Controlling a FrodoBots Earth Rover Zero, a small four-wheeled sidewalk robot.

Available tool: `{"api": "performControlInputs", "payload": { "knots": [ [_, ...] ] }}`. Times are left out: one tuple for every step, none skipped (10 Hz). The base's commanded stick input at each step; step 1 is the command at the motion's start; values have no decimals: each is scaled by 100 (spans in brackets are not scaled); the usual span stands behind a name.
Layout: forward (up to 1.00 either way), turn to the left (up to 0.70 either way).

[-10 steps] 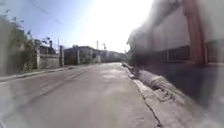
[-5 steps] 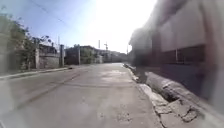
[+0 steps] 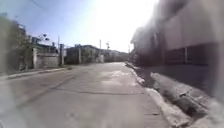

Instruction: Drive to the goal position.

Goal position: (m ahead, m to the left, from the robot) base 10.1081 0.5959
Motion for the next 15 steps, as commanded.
{"api": "performControlInputs", "payload": {
  "knots": [
    [100, -38],
    [100, -6],
    [100, 0],
    [100, 0],
    [100, 0],
    [100, 0],
    [100, 0],
    [100, 0],
    [100, 0],
    [100, 0],
    [100, 0],
    [100, 0],
    [100, 0],
    [100, 0],
    [100, 0]
  ]
}}
